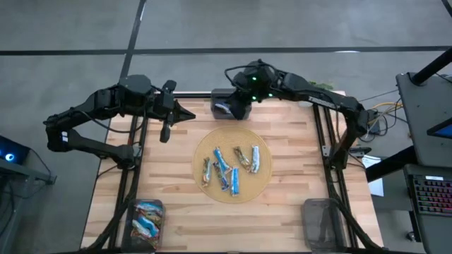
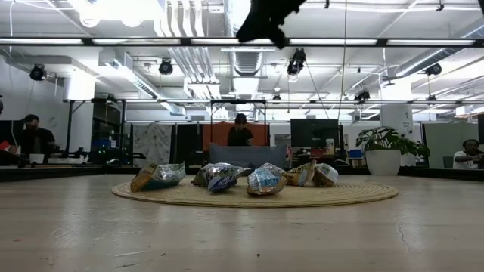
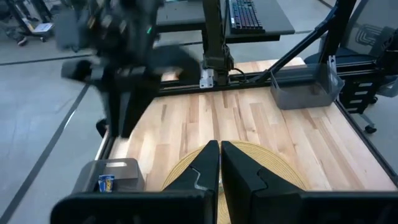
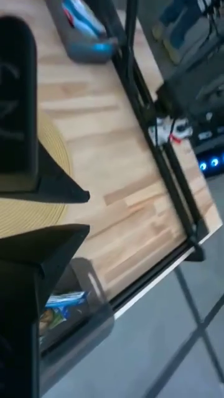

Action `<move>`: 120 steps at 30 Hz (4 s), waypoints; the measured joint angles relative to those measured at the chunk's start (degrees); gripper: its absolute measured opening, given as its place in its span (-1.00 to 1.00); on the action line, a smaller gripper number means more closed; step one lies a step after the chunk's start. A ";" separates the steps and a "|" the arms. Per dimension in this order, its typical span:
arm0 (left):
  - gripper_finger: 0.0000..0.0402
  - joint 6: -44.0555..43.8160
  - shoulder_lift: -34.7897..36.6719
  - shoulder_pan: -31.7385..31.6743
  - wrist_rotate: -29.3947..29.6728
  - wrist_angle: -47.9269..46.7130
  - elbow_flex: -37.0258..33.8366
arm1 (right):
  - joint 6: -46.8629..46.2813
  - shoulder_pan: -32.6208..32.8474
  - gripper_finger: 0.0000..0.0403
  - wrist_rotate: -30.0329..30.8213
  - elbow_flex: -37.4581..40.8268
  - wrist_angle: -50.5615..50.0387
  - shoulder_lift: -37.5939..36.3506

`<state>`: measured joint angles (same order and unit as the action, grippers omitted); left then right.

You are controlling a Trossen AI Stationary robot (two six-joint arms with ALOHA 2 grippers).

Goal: Pick and place Granola Bars by type
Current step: Put the blue granola bar into the top black bin

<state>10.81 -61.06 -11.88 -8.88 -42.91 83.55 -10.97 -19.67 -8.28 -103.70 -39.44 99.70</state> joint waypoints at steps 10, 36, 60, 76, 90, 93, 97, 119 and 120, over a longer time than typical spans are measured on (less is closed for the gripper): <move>-1.00 1.32 0.00 0.02 0.00 0.02 0.00 | 2.63 8.79 -0.96 0.16 -0.01 -7.53 -7.72; -0.23 -2.04 -12.20 7.47 -12.40 -2.50 1.64 | -4.31 19.84 -0.96 5.67 0.00 -17.59 -16.59; -0.16 27.71 -37.32 19.22 3.30 -7.44 1.49 | -6.21 19.79 -0.96 14.86 0.00 -22.06 -23.81; -0.16 33.20 -48.43 19.24 10.50 -7.86 1.44 | -7.93 19.81 -0.96 15.98 2.83 -23.82 -22.99; -0.17 33.64 -54.05 19.19 12.56 -7.02 1.38 | -8.34 19.80 -0.96 16.26 3.06 -23.15 -23.08; -0.17 33.23 -55.10 19.17 15.59 -6.87 1.38 | -8.34 19.79 -0.96 17.29 3.06 -23.14 -23.08; -0.20 33.06 -56.08 19.07 18.46 -7.12 1.40 | -8.34 19.82 -0.96 17.31 3.06 -23.00 -23.08; -0.83 30.48 -55.58 19.06 18.64 -21.08 13.43 | -7.90 19.79 -0.96 18.97 3.10 -22.80 -23.10; -0.83 30.47 -55.31 19.06 18.65 -22.10 15.00 | -7.90 19.79 -0.96 18.97 3.10 -22.80 -23.10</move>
<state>41.28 -116.37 7.18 9.77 -65.01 98.55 -18.87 0.12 10.70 -100.60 -62.24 76.60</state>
